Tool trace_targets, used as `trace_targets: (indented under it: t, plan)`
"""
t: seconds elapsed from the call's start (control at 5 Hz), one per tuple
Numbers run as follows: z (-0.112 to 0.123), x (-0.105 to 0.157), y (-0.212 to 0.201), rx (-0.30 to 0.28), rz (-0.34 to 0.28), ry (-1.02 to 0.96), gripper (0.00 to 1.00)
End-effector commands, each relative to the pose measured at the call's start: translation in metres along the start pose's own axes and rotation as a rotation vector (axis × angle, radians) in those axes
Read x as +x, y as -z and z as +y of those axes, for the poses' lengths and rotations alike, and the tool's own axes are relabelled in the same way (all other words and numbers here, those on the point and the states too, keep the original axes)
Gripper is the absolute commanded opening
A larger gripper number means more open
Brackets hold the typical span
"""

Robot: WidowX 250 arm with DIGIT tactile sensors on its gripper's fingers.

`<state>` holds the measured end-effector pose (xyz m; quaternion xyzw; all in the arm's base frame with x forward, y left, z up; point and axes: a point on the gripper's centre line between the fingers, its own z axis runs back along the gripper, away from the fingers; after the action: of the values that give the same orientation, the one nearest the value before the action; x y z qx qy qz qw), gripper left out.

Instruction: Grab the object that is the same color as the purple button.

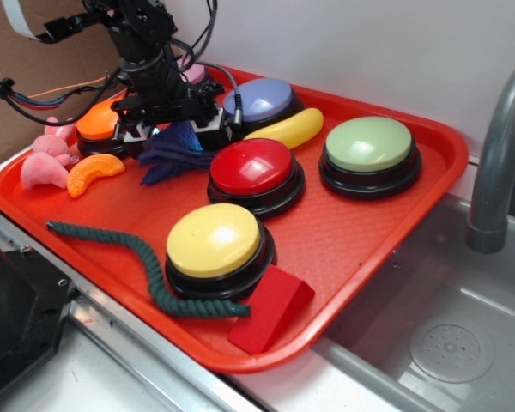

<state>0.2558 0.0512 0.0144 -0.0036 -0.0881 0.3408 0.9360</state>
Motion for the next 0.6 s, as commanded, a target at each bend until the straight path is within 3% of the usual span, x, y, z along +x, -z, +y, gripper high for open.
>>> trace_targets:
  t: [0.0, 0.4]
  plan:
    - [0.007, -0.007, 0.003, -0.035, 0.001, -0.005, 0.0]
    - [0.011, -0.01, -0.012, -0.044, -0.005, 0.017, 0.0]
